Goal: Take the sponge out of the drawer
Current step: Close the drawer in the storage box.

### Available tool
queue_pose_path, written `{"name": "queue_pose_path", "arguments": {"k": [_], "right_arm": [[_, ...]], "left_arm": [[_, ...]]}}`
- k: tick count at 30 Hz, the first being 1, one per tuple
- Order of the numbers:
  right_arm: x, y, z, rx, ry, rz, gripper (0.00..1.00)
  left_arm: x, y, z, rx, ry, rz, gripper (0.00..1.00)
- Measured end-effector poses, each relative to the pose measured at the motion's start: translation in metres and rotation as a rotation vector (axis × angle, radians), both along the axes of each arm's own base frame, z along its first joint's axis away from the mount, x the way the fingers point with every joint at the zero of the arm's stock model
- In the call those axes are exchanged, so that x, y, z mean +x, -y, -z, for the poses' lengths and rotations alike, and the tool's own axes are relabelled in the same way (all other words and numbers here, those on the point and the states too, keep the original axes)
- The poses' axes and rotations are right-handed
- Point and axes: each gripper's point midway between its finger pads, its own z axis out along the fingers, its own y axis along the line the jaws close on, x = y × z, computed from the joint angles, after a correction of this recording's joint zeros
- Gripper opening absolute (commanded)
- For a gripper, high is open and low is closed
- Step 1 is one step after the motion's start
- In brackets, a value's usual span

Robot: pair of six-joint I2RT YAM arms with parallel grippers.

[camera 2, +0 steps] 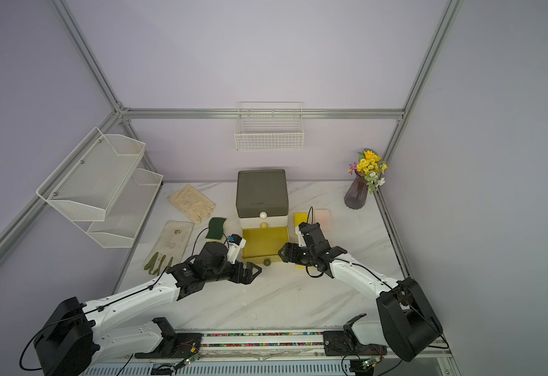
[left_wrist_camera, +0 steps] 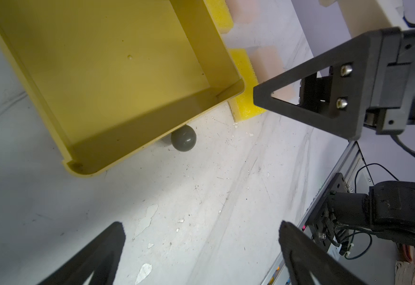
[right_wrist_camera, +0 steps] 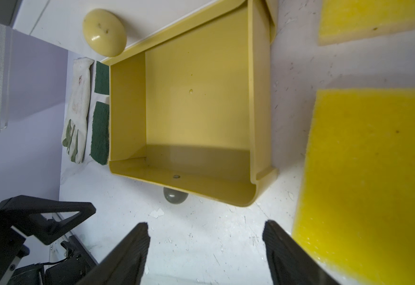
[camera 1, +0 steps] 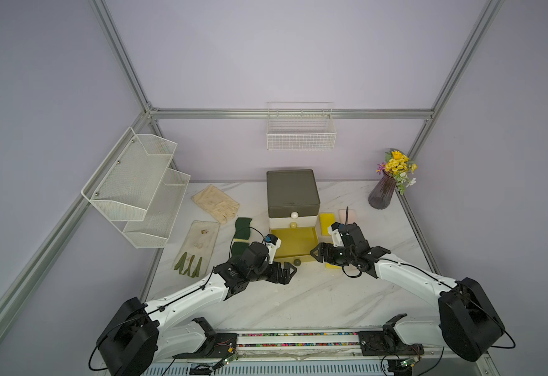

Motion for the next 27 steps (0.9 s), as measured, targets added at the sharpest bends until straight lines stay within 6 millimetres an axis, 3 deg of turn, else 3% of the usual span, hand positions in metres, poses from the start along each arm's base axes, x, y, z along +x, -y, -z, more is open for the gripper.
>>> {"name": "queue_pose_path", "arguments": {"k": [12,27], "right_arm": [[0.003,-0.012,0.016,0.047,-0.041,-0.021,0.77],[0.007,-0.026,0.006,0.139,-0.026,-0.036,0.77]], "left_arm": [[0.008,0.011,0.035,0.018,-0.075,-0.006,1.00],[0.041,0.001,0.030,-0.020,-0.019,-0.080,1.00]]}}
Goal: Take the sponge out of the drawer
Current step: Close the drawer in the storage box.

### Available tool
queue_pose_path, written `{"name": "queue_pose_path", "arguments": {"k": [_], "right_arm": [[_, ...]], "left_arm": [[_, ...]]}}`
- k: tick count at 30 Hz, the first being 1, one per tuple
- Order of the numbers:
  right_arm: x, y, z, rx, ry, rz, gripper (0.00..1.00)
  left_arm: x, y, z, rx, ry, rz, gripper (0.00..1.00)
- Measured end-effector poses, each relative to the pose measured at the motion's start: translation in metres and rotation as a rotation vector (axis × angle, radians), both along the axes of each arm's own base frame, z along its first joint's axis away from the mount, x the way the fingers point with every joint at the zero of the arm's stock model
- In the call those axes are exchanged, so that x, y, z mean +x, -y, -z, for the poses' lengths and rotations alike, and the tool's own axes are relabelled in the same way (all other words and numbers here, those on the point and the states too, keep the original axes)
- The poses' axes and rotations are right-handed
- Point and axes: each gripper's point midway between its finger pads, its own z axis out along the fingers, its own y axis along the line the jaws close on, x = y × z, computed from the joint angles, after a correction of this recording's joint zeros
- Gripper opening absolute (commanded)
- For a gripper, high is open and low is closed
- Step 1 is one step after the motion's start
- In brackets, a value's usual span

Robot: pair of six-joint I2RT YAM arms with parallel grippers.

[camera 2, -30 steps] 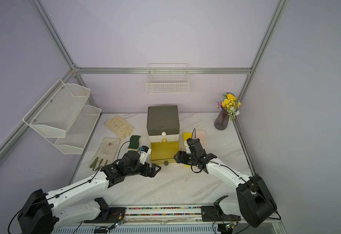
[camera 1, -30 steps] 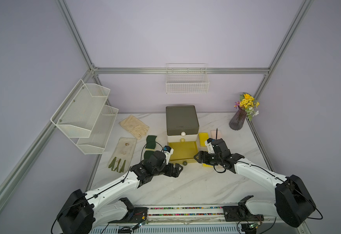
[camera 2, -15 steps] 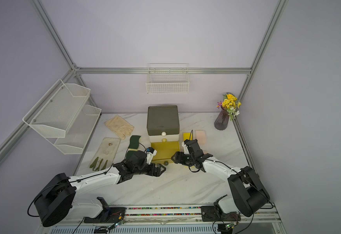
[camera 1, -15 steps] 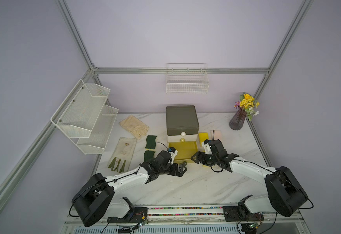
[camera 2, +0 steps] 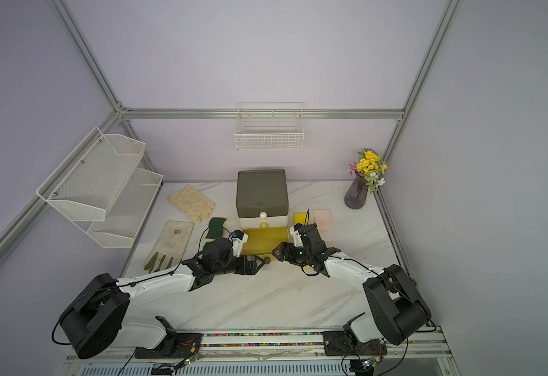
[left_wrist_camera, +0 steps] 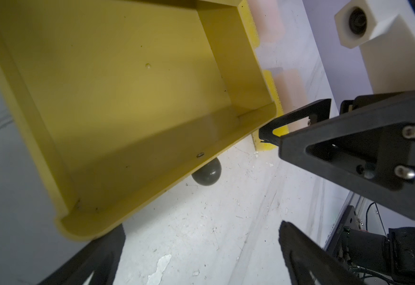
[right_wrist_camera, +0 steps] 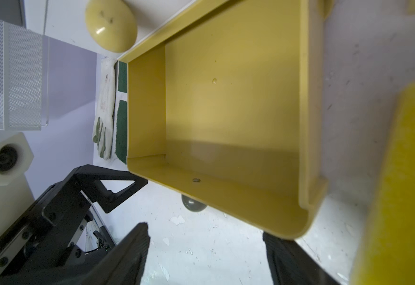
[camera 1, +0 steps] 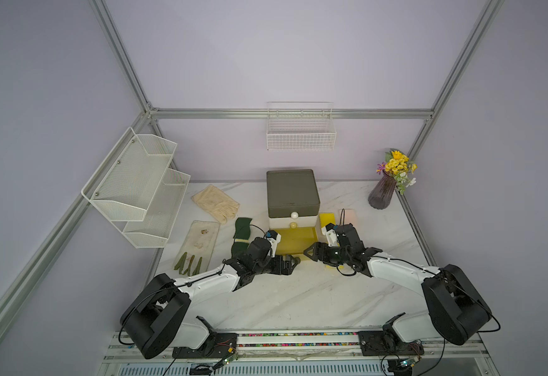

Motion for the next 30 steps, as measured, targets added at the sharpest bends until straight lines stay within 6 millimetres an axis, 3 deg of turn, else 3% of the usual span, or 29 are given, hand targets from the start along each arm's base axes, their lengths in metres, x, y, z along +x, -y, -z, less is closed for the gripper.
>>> {"name": "queue_pose_path", "arguments": {"k": [12,19,30], "right_arm": [[0.010,-0.009,-0.002,0.036,0.022,-0.005,0.76],[0.026,-0.016,-0.009,0.053,0.071,-0.001,0.76],[0.048,-0.020,-0.004,0.022,0.144,0.010,0.76]], "left_arm": [[0.018,-0.010,0.000,0.018,0.037,-0.033,1.00],[0.031,-0.010,0.008,0.043,0.036,-0.034,0.97],[0.051,-0.006,0.004,0.054,0.074,-0.027,0.97]]}}
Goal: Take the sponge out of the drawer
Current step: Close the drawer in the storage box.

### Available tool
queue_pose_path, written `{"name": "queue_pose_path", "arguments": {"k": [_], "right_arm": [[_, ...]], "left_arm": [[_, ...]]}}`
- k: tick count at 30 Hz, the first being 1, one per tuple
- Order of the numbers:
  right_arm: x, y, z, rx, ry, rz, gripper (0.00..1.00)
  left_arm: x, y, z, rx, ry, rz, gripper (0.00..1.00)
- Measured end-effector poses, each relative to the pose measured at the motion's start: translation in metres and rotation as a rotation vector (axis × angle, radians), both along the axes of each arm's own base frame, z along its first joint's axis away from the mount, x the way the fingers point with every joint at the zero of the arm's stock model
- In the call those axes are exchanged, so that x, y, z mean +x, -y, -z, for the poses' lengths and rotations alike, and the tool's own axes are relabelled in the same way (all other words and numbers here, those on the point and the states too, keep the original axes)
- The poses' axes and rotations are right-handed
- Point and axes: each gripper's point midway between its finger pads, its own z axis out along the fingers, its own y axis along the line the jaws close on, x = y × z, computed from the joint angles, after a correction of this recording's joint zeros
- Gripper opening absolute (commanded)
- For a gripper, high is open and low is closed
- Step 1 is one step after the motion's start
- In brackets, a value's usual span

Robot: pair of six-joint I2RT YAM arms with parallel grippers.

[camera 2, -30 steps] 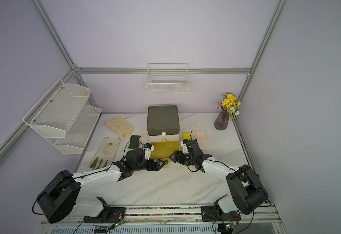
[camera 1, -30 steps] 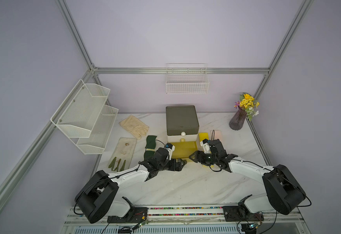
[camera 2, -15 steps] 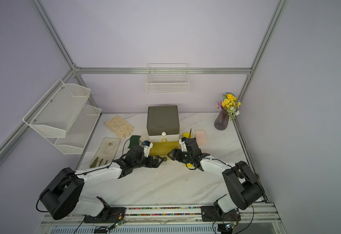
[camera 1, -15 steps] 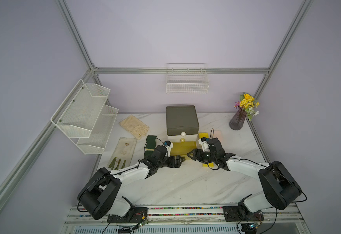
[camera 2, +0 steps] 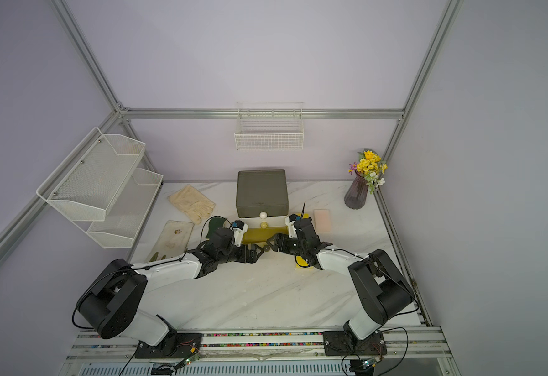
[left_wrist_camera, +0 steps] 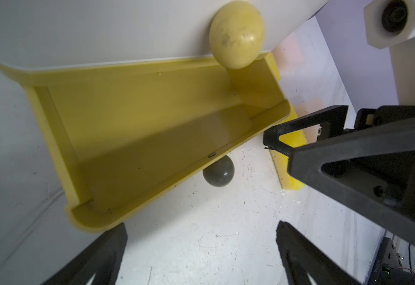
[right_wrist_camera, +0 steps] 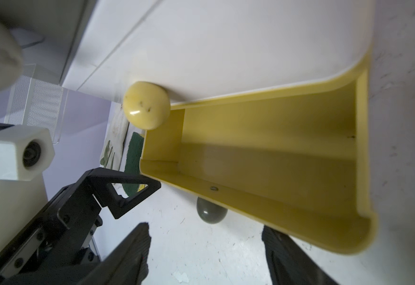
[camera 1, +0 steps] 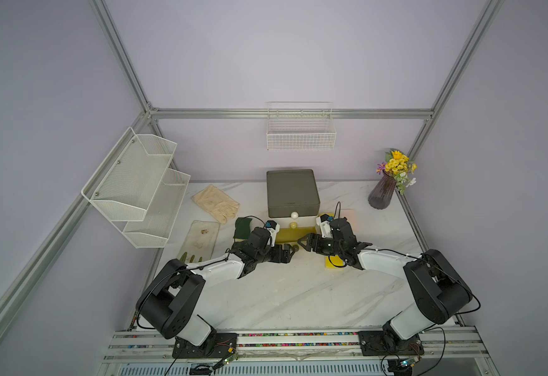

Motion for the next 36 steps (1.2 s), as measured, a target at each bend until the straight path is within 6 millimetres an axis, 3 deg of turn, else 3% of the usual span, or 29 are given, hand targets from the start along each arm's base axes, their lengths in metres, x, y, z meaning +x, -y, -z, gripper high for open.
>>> {"name": "queue_pose_path", "arguments": {"k": [7,13,17,26,36], "right_arm": [[0.009,-0.002,0.010,-0.011,0.030,0.001,0.76],[0.021,-0.004,-0.003,0.009,0.115,0.017,0.76],[0.025,-0.003,-0.009,0.022,0.170,0.034,0.76],[0.029,-0.004,-0.011,0.050,0.236,0.049,0.77],[0.021,-0.030,0.010,0.068,0.222,0.018,0.79]], "left_arm": [[0.011,-0.001,0.003,0.009,0.007,-0.007,0.97],[0.014,-0.002,-0.003,0.002,0.027,-0.006,0.97],[0.009,-0.006,-0.021,-0.021,0.068,-0.008,0.98],[-0.014,-0.036,-0.084,-0.086,0.245,-0.075,1.00],[-0.028,-0.065,-0.091,-0.061,0.302,-0.164,1.00]]}}
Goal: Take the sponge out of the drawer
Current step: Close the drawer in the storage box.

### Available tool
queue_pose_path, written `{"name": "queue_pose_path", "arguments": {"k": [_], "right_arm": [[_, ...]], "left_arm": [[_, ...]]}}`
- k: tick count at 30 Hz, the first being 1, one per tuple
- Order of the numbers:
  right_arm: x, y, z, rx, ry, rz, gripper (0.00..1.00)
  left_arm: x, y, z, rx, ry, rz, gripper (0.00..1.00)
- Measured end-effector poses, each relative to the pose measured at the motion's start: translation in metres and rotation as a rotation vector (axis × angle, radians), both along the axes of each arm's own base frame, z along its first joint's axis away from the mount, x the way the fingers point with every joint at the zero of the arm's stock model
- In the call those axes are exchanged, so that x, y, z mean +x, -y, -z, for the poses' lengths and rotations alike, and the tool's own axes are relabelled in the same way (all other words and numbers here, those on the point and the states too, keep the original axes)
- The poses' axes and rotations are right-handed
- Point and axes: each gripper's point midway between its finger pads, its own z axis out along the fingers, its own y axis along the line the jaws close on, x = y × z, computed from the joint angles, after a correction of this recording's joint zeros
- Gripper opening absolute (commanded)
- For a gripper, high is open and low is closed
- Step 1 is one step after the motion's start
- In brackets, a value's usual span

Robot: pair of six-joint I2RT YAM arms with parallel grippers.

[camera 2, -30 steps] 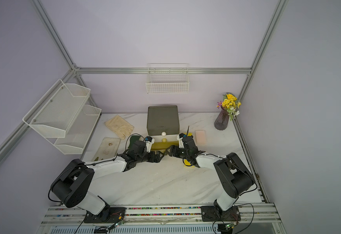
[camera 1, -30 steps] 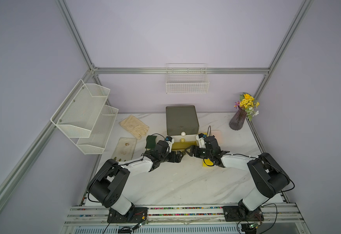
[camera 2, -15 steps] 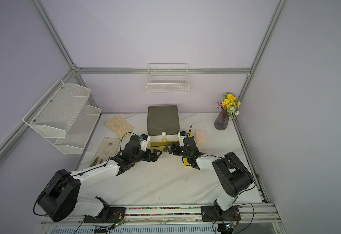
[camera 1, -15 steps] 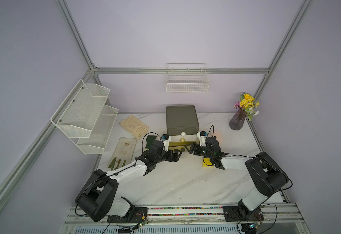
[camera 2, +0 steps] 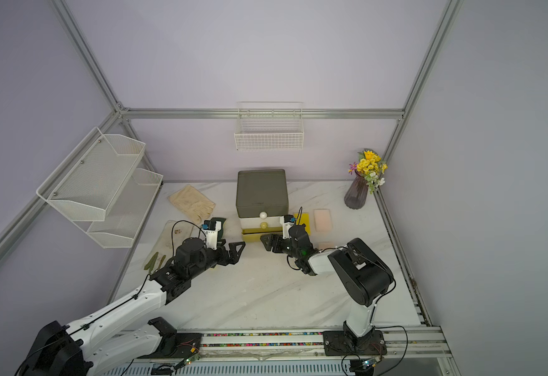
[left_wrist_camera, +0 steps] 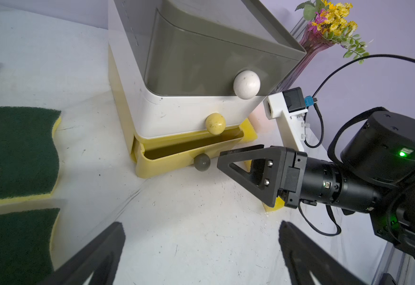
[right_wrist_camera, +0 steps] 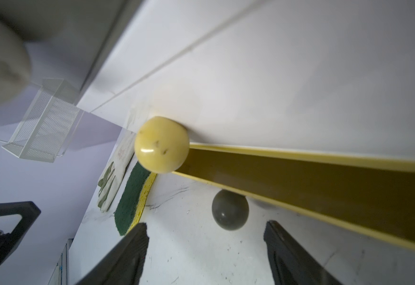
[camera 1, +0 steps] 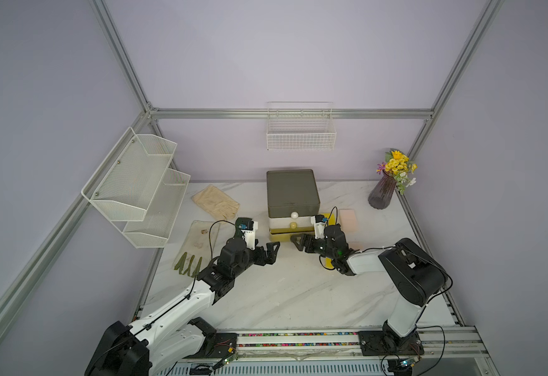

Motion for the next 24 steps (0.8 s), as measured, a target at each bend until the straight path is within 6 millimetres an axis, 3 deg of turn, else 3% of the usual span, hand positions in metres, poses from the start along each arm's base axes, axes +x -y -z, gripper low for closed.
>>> {"name": "queue_pose_path", "arguments": {"k": [24], "right_arm": [[-0.010,-0.021,0.007,0.221,0.039,0.102,0.85]], "left_arm": [[0.002,-0.003,0.004,0.014,-0.008,-0.018,1.00]]}}
